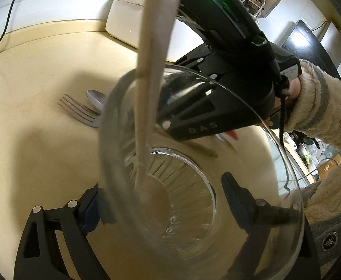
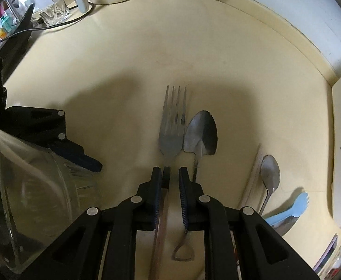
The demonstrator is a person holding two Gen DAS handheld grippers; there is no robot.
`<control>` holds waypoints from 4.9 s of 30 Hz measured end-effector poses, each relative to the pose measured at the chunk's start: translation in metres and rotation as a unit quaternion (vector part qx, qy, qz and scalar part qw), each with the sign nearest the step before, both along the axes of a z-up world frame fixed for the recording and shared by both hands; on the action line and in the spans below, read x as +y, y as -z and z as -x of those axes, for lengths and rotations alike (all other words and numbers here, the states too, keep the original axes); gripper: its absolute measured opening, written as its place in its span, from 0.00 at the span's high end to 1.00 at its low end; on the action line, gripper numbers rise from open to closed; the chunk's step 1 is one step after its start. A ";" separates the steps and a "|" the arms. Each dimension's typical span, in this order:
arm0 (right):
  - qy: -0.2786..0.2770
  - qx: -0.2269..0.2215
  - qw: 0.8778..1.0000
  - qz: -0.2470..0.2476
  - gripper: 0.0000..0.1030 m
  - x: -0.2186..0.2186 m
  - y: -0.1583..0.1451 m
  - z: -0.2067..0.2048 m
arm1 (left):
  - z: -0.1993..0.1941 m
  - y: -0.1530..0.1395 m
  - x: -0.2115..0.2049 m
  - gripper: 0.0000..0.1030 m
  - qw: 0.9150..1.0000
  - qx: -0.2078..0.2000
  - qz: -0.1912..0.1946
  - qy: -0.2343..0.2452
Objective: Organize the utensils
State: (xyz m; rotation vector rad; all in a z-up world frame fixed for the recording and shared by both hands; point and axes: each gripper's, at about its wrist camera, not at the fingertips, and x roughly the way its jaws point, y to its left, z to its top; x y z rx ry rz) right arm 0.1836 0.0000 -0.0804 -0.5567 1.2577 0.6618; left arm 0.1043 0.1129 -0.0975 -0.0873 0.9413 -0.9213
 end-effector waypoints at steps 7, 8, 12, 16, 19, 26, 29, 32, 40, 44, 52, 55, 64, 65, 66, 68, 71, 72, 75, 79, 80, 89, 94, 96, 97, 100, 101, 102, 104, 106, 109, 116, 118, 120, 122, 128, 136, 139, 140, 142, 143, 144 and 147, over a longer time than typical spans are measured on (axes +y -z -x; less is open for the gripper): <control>0.064 0.020 0.995 -0.074 0.94 -0.016 -0.006 0.000 | -0.007 -0.001 0.002 0.11 1.000 0.002 0.002 0.000; 0.074 0.016 0.993 -0.086 0.94 -0.020 -0.009 0.001 | -0.007 -0.001 0.002 0.11 1.000 0.002 0.002 0.000; 0.107 -0.013 0.985 -0.131 0.94 -0.033 -0.030 0.006 | -0.007 -0.001 0.002 0.11 1.000 0.002 0.002 0.000; 0.130 -0.051 0.976 -0.167 0.94 -0.041 -0.060 0.015 | -0.006 -0.002 0.002 0.11 1.000 0.002 0.002 0.000; 0.145 -0.078 0.966 -0.197 0.94 -0.055 -0.086 0.021 | -0.007 -0.001 0.002 0.11 1.000 0.002 0.002 0.000; 0.140 -0.130 0.954 -0.233 0.94 -0.066 -0.142 0.039 | -0.007 -0.001 0.001 0.11 1.000 0.002 0.002 0.000; 0.124 -0.141 0.950 -0.250 0.94 -0.066 -0.166 0.053 | -0.007 -0.001 0.001 0.11 1.000 0.002 0.002 0.000; 0.108 -0.147 0.947 -0.265 0.94 -0.061 -0.184 0.066 | -0.006 -0.002 0.001 0.11 1.000 0.002 0.002 0.000; 0.073 -0.129 0.947 -0.285 0.94 -0.045 -0.194 0.087 | -0.007 0.000 0.000 0.11 1.000 0.003 0.003 0.000; 0.070 -0.096 0.956 -0.268 0.94 -0.035 -0.177 0.085 | -0.006 0.000 0.000 0.11 1.000 0.003 0.003 0.000; 0.067 -0.046 0.974 -0.211 0.91 -0.007 -0.125 0.071 | -0.006 0.001 0.001 0.11 1.000 0.003 0.003 0.000; 0.071 -0.038 0.977 -0.197 0.89 -0.007 -0.119 0.070 | -0.006 0.001 0.001 0.11 1.000 0.003 0.003 -0.001; 0.173 -0.042 0.953 -0.244 0.76 -0.092 -0.138 0.051 | -0.006 0.002 0.002 0.11 1.000 0.003 0.002 -0.001; 0.196 -0.047 0.949 -0.241 0.75 -0.108 -0.136 0.046 | -0.006 0.002 0.001 0.11 1.000 0.003 0.002 -0.001; 0.220 -0.051 0.946 -0.233 0.75 -0.123 -0.133 0.042 | -0.006 0.002 0.001 0.11 1.000 0.003 0.002 -0.001; 0.268 -0.058 0.938 -0.213 0.75 -0.157 -0.122 0.034 | -0.006 0.002 0.001 0.11 1.000 0.003 0.002 -0.001; 0.295 -0.061 0.940 -0.162 0.75 -0.179 -0.102 0.028 | -0.006 0.002 0.001 0.11 1.000 0.003 0.002 -0.001; 0.297 -0.054 0.941 -0.150 0.75 -0.182 -0.094 0.026 | -0.006 0.002 0.001 0.11 1.000 0.003 0.002 -0.001; 0.289 -0.024 0.948 -0.128 0.75 -0.180 -0.068 0.026 | -0.006 0.002 0.001 0.11 1.000 0.003 0.002 -0.001; 0.259 -0.015 0.962 -0.091 0.75 -0.163 -0.044 0.026 | -0.006 0.001 0.001 0.11 1.000 0.003 0.002 -0.001; 0.251 -0.016 0.964 -0.084 0.75 -0.160 -0.040 0.023 | -0.005 0.001 0.000 0.11 1.000 0.003 0.002 -0.001; 0.197 -0.037 0.978 -0.061 0.75 -0.118 -0.027 -0.017 | -0.005 0.001 0.000 0.10 1.000 0.003 0.002 -0.001; 0.173 -0.030 0.984 -0.015 0.75 -0.097 -0.005 -0.045 | -0.005 0.001 0.000 0.10 1.000 0.003 0.002 -0.001; 0.166 -0.026 0.986 0.010 0.75 -0.091 0.004 -0.049 | -0.005 0.001 0.000 0.10 1.000 0.003 0.002 -0.001; 0.162 -0.028 0.986 0.007 0.75 -0.090 0.004 -0.050 | -0.005 0.001 0.001 0.10 1.000 0.003 0.002 -0.001; 0.154 -0.024 0.988 0.002 0.81 -0.089 0.005 -0.053 | -0.007 0.003 -0.002 0.10 1.000 0.003 0.002 -0.001; 0.153 -0.023 0.988 -0.006 0.86 -0.089 0.005 -0.054 | -0.007 0.003 -0.002 0.10 1.000 0.003 0.002 -0.001; 0.155 -0.023 0.988 -0.010 0.91 -0.090 0.004 -0.055 | -0.007 0.003 -0.002 0.10 1.000 0.003 0.002 -0.001; 0.155 -0.023 0.987 -0.018 0.92 -0.092 0.004 -0.057 | -0.007 0.003 -0.002 0.10 1.000 0.003 0.002 -0.001; 0.166 -0.023 0.985 -0.030 0.95 -0.097 0.003 -0.059 | -0.007 0.003 -0.002 0.10 1.000 0.003 0.002 -0.001; 0.186 -0.030 0.980 -0.061 0.95 -0.104 0.001 -0.058 | -0.007 0.003 -0.002 0.10 1.000 0.003 0.002 -0.001; 0.215 -0.076 0.964 -0.137 0.95 -0.120 -0.033 -0.041 | -0.007 0.003 -0.002 0.10 1.000 0.003 0.002 -0.001; 0.218 -0.091 0.958 -0.163 0.95 -0.121 -0.049 -0.036 | -0.007 0.003 -0.002 0.10 1.000 0.003 0.002 -0.001; 0.220 -0.104 0.952 -0.188 0.95 -0.125 -0.068 -0.029 | -0.007 0.003 -0.002 0.10 1.000 0.003 0.002 -0.001; 0.219 -0.116 0.947 -0.203 0.95 -0.128 -0.082 -0.019 | -0.007 0.003 -0.002 0.10 1.000 0.003 0.001 -0.001; 0.207 -0.155 0.933 -0.249 0.95 -0.125 -0.134 0.007 | -0.006 0.003 -0.004 0.10 1.000 0.003 0.002 -0.001; 0.147 -0.189 0.924 -0.297 0.95 -0.096 -0.210 0.043 | -0.006 0.003 -0.004 0.10 1.000 0.003 0.002 -0.001; 0.127 -0.180 0.924 -0.312 0.95 -0.085 -0.229 0.053 | -0.005 0.003 -0.004 0.10 1.000 0.003 0.002 -0.001; 0.122 -0.175 0.925 -0.315 0.95 -0.083 -0.232 0.056 | -0.005 0.003 -0.004 0.10 1.000 0.003 0.002 -0.001; 0.113 -0.161 0.925 -0.325 0.95 -0.079 -0.237 0.065 | -0.006 0.003 -0.004 0.10 1.000 0.003 0.002 -0.001; 0.108 -0.156 0.926 -0.327 0.95 -0.076 -0.238 0.068 | -0.005 0.003 -0.004 0.10 1.000 0.003 0.002 -0.001; 0.102 -0.150 0.927 -0.329 0.95 -0.072 -0.238 0.073 | -0.005 0.003 -0.004 0.10 1.000 0.003 0.002 -0.001; 0.093 -0.138 0.928 -0.333 0.95 -0.065 -0.233 0.082 | -0.005 0.003 -0.004 0.10 1.000 0.003 0.002 -0.001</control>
